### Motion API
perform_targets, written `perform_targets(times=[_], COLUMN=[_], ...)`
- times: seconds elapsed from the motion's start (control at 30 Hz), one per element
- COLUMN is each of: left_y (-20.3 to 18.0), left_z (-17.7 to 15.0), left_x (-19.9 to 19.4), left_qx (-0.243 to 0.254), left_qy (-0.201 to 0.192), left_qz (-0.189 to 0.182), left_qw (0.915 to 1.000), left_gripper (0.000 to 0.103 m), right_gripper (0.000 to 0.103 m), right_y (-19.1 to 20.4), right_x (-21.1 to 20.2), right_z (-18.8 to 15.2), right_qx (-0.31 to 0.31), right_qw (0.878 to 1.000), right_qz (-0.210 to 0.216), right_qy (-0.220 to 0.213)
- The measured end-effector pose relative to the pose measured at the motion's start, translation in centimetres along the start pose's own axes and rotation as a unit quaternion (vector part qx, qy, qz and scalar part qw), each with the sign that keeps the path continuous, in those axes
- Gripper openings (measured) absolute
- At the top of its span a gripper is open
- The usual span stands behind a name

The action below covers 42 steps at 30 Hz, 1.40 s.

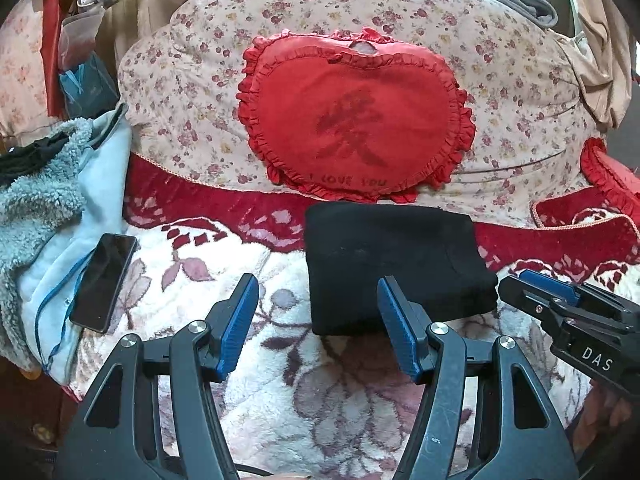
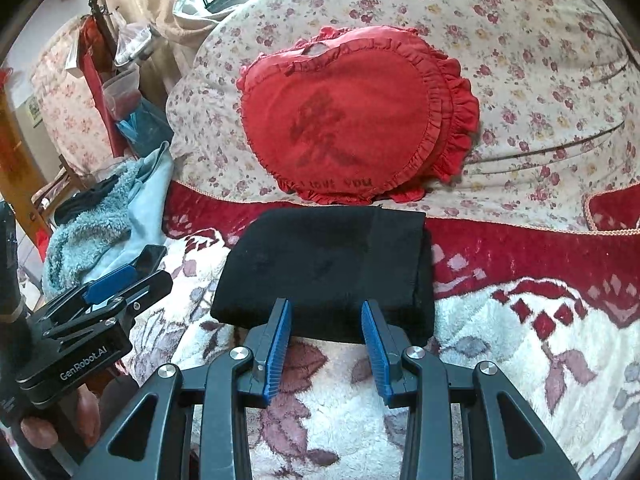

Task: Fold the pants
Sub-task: 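Release the folded pants and pull both grippers back open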

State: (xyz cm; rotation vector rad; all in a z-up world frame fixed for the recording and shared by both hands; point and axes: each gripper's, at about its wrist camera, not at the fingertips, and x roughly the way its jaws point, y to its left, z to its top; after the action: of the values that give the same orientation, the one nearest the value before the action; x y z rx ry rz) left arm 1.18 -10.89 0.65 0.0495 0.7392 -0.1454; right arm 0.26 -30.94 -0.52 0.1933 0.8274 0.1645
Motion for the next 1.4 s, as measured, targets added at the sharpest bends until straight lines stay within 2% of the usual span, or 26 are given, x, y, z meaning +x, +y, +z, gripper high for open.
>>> perform_targets(times=[0.87, 1.4], left_y=[-1.1, 0.2], left_z=[-0.7, -0.8], left_x=[-1.9, -1.5], left_qx=[0.018, -0.005], left_qy=[-0.011, -0.025], left_qz=[0.0, 0.005], left_qw=[0.9998, 0.9997], left_gripper=[0.062, 0.062], right_gripper=[0.035, 0.035], right_y=[1.0, 0.7], right_x=[-0.9, -0.3], right_z=[-0.8, -1.1], right_qx=[-0.009, -0.009], right_qw=[1.0, 1.0], right_qz=[0.009, 0.013], right_qy=[0.001, 0.009])
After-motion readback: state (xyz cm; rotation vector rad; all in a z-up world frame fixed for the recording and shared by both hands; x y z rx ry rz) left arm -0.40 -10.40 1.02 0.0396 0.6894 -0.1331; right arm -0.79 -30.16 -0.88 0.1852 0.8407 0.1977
